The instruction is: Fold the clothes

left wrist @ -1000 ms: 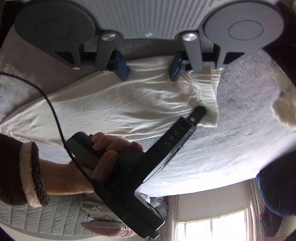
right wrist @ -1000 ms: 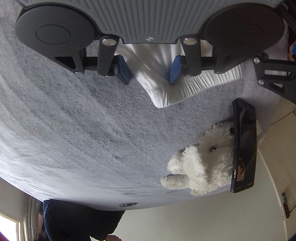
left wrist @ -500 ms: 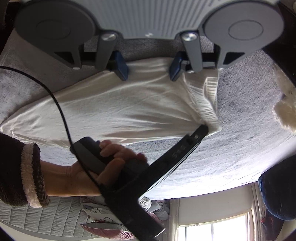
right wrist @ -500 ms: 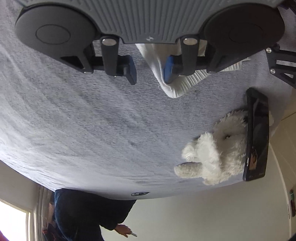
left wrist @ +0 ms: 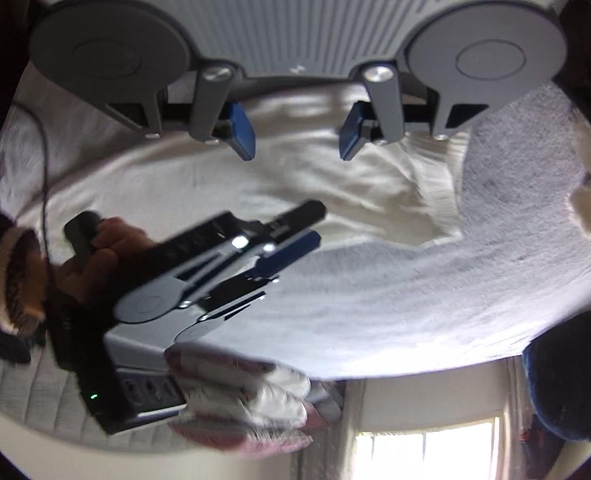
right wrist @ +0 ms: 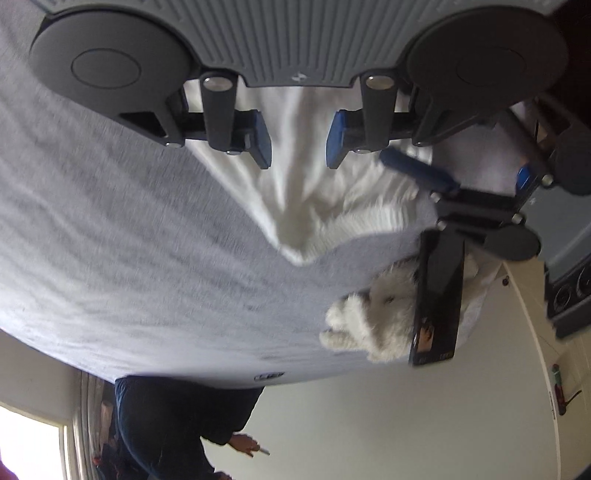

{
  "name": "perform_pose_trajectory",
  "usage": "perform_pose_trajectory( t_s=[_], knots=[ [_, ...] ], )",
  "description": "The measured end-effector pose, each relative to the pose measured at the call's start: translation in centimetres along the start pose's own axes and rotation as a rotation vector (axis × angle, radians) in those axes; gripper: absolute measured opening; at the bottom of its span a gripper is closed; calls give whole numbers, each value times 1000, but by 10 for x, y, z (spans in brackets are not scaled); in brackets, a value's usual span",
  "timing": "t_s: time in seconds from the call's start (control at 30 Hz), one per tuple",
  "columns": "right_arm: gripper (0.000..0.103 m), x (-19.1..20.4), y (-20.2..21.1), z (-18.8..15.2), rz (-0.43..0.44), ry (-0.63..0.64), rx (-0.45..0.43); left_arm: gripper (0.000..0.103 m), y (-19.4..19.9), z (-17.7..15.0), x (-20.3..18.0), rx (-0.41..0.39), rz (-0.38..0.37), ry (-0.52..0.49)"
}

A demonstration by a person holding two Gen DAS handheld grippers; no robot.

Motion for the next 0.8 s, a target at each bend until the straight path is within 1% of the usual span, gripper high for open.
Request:
perform_pose_trajectory(
  t_s=[0.1, 0.2, 0.37, 0.43, 0.5, 0.57, 0.67, 0.8],
  knots=[
    [35, -3, -10, -10, -13, 2, 5, 52, -2, -2, -5, 21, 16, -34],
    [35, -18, -17, -1, -36, -54, -12, 52, -3, -2, -5, 25, 15, -34],
    [33, -41, -32, 14, -77, -116, -11, 52, -4, -3, -4, 29, 7, -22],
    [35, -46, -32, 18, -116, -127, -14, 52, -5, -3, -3, 31, 5, -28],
    [35, -48, -25, 19, -131, -136, -26, 52, -4, -1, -2, 34, -1, -27],
    [35, -47, -16, 17, -135, -142, -39, 52, -2, 3, 1, 30, -17, -4],
    [35, -43, 4, 5, -141, -133, -47, 52, 0, 8, 3, 1, -34, 24],
    [36, -36, 30, -15, -149, -138, -55, 52, -3, 14, -8, -17, -52, 9]
  ],
)
Point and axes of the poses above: each gripper's, at about its wrist camera, not at the fingertips, and y roughly against the way its jaws point, x to its left, z to its top, the point moved 6 cm from there along -y, roughly the way its jaws point, and after that the axes turned 1 degree about -z, right-handed, at the moved point
